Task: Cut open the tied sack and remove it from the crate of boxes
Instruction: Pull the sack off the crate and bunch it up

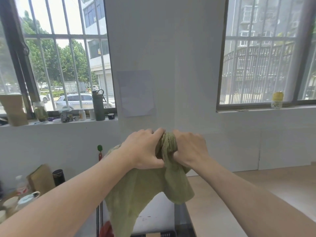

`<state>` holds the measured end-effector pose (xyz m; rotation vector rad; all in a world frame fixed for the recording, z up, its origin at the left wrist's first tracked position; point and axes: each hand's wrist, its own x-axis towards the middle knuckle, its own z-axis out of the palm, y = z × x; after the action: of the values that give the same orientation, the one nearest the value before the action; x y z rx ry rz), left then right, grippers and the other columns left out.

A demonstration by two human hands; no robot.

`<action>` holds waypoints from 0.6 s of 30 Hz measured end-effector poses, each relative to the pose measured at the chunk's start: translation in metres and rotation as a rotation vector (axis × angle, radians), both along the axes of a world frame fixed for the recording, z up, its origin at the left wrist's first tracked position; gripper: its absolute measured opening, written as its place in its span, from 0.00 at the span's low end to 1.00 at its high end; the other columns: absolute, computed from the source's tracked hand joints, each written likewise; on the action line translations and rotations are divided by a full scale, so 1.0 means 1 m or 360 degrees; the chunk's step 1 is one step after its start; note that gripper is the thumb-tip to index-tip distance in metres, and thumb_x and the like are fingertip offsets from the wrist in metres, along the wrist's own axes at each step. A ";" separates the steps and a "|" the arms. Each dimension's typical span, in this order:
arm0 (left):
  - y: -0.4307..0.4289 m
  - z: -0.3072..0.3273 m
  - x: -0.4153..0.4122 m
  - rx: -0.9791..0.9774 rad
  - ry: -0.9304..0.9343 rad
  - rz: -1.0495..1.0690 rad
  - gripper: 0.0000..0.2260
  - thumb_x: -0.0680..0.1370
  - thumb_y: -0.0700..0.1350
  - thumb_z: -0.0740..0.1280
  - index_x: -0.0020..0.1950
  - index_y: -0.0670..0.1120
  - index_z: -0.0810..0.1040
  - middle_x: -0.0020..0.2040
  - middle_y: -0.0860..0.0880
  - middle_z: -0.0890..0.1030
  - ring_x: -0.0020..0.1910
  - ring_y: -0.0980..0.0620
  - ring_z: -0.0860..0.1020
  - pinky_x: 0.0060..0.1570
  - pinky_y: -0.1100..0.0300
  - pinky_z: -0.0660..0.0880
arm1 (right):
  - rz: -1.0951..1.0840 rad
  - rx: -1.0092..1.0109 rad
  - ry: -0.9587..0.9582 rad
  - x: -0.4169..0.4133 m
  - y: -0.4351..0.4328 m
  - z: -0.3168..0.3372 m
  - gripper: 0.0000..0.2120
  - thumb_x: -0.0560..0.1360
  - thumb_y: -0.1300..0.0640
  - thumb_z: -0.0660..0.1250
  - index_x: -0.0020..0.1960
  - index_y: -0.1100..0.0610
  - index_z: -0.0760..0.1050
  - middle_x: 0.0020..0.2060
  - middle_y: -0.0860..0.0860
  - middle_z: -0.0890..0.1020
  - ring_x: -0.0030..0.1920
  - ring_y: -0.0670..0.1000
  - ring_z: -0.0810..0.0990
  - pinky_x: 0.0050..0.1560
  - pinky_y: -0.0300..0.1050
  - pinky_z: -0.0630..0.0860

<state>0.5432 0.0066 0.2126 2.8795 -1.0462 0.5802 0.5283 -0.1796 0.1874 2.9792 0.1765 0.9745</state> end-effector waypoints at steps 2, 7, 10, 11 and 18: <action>-0.002 -0.006 -0.009 0.0136 -0.0238 0.0035 0.50 0.65 0.68 0.66 0.81 0.49 0.55 0.60 0.47 0.74 0.56 0.43 0.76 0.57 0.50 0.75 | -0.0023 0.0142 0.0057 0.000 -0.002 0.000 0.13 0.63 0.56 0.63 0.47 0.52 0.72 0.39 0.52 0.81 0.41 0.61 0.80 0.38 0.47 0.72; -0.008 -0.024 -0.002 0.0135 -0.0518 0.0157 0.54 0.62 0.71 0.70 0.81 0.47 0.57 0.61 0.47 0.75 0.56 0.42 0.78 0.57 0.48 0.74 | -0.0004 0.0396 0.0282 -0.002 0.007 0.004 0.06 0.62 0.56 0.62 0.39 0.54 0.73 0.34 0.51 0.78 0.33 0.57 0.76 0.32 0.45 0.71; -0.001 -0.030 0.014 0.0159 -0.0670 0.0179 0.43 0.60 0.62 0.80 0.69 0.48 0.68 0.49 0.47 0.77 0.42 0.42 0.79 0.41 0.50 0.74 | 0.0073 0.0309 0.0412 -0.002 0.008 0.010 0.06 0.62 0.55 0.63 0.38 0.55 0.74 0.33 0.51 0.79 0.33 0.57 0.77 0.30 0.44 0.70; 0.002 -0.033 0.018 0.0145 -0.0680 0.0149 0.39 0.60 0.57 0.81 0.65 0.48 0.70 0.45 0.48 0.77 0.39 0.42 0.78 0.37 0.51 0.73 | 0.0112 0.0283 0.0477 -0.001 0.007 0.012 0.05 0.62 0.55 0.63 0.37 0.55 0.74 0.32 0.51 0.79 0.33 0.56 0.77 0.30 0.44 0.71; 0.004 -0.040 0.025 0.0074 -0.0718 0.0009 0.26 0.57 0.47 0.74 0.52 0.49 0.70 0.33 0.49 0.72 0.27 0.42 0.73 0.29 0.56 0.61 | 0.0292 0.0210 0.0687 0.004 -0.004 0.012 0.08 0.63 0.48 0.67 0.39 0.51 0.72 0.33 0.49 0.80 0.36 0.54 0.80 0.36 0.50 0.80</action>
<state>0.5678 0.0102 0.1730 2.8570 -1.1013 1.2633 0.5323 -0.1837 0.1992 3.3017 0.4062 0.3432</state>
